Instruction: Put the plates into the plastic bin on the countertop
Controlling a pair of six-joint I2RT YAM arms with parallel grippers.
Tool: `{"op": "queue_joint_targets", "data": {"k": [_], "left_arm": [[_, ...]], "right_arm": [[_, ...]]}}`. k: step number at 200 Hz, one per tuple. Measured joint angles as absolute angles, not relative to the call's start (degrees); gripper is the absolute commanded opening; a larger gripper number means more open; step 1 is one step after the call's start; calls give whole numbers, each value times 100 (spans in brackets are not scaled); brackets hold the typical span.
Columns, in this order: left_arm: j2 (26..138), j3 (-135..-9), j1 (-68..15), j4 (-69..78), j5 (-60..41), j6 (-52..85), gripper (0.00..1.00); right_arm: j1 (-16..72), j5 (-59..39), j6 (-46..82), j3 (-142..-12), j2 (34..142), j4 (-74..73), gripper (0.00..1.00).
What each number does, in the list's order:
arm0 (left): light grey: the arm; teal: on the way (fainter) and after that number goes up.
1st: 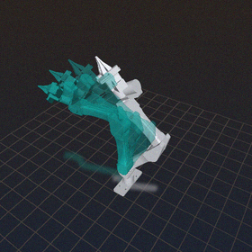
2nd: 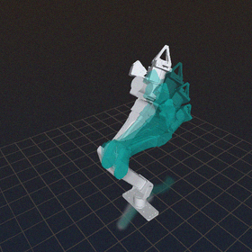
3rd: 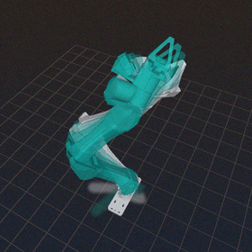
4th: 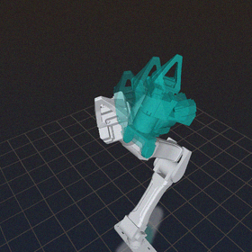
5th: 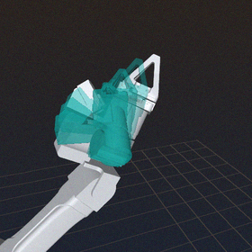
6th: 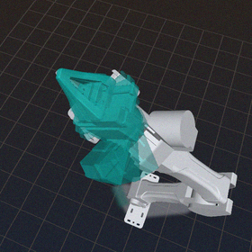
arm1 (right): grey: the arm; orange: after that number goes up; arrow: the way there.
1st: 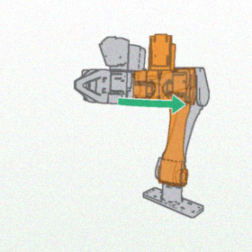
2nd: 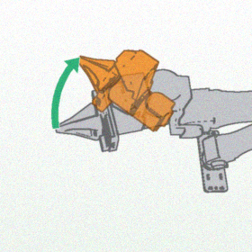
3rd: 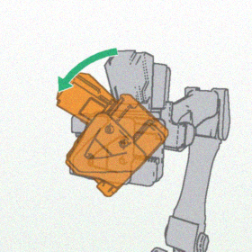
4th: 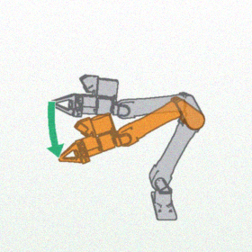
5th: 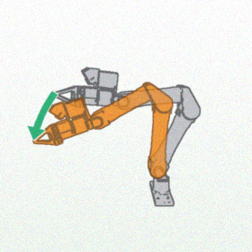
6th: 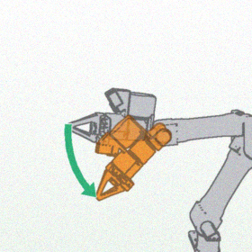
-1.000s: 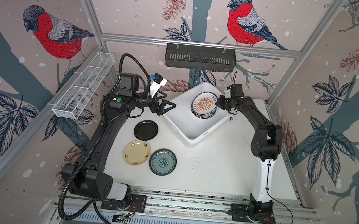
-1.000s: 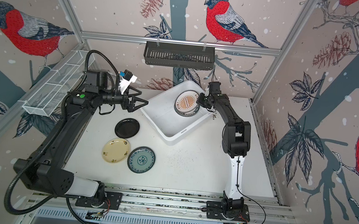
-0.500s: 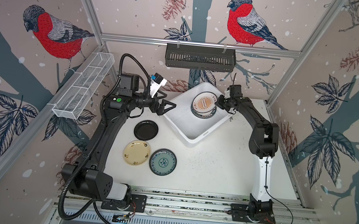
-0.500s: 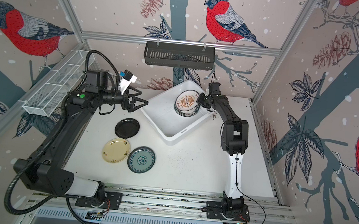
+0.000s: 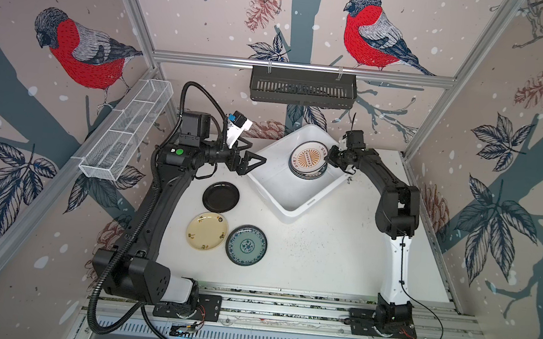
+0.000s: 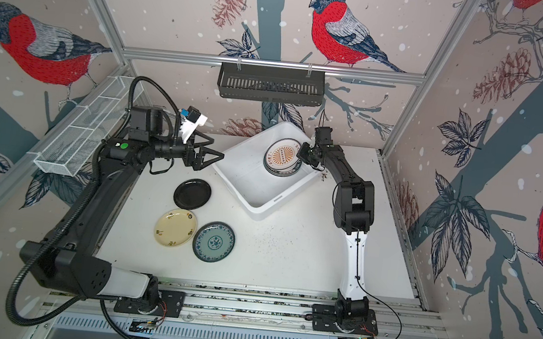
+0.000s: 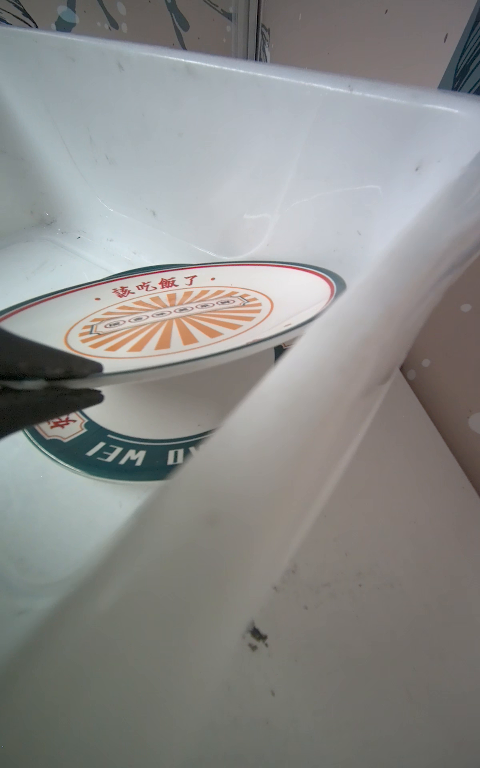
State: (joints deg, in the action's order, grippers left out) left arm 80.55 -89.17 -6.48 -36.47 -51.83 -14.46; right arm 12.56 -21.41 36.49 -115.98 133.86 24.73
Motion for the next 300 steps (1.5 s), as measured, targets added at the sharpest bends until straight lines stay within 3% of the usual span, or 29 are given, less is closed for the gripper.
{"op": "queue_joint_targets", "data": {"k": [300], "left_arm": [[8027,-8838,-648,-3658,-5236,-1503,96]], "right_arm": [[1210,-2045,3898,-11507,13544,2034,22]]}}
